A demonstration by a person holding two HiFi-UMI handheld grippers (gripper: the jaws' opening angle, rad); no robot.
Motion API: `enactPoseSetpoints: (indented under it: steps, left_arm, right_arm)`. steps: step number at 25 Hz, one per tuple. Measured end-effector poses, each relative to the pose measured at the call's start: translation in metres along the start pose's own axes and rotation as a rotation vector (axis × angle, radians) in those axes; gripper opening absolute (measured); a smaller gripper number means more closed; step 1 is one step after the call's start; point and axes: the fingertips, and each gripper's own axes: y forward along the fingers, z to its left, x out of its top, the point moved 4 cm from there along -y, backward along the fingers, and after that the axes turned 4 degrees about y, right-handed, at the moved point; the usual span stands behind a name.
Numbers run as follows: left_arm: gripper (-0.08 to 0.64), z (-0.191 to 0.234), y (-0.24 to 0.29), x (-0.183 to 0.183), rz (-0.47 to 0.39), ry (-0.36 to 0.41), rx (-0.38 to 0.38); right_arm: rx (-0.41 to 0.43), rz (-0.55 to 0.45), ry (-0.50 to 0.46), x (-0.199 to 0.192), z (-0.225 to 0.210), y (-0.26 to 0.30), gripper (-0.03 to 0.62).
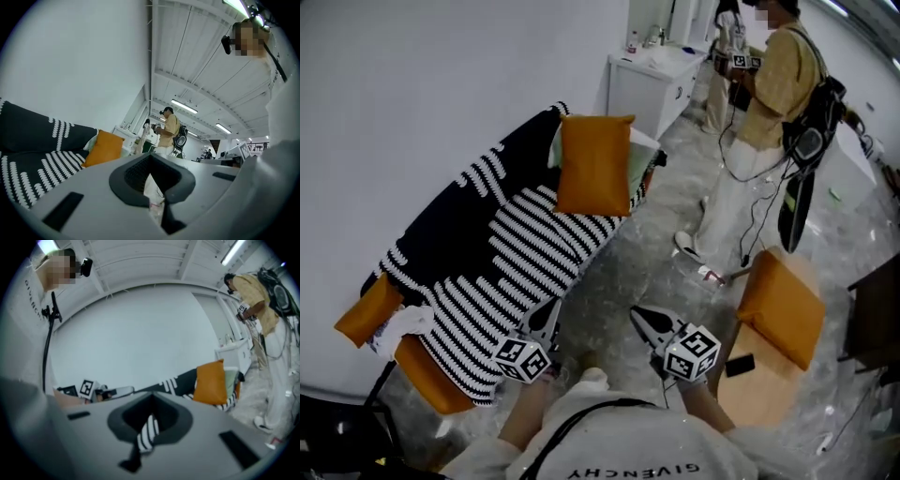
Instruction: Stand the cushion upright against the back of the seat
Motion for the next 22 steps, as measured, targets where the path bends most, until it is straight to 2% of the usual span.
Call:
enactPoseSetpoints:
  steps: [6,13,22]
  left_arm:
    - [0.023,0.049,0.053,0.023,0.002,0.010,-0.021]
    - [0.023,0.087,0.082,0.022,0.023,-0.011,-0.015]
    - [0.023,0.106,0.105,0.025,0.035,-0.033,-0.010]
  right_arm:
    - [-0.022,0.002,0.015,0.022,-0.037,0.055,0.017]
    - [-0.028,0.015,0.028,0.029,-0.064,0.096,0.017]
    - [-0.045,0.031,0.063,0.037,-0.087,0.117,0.017]
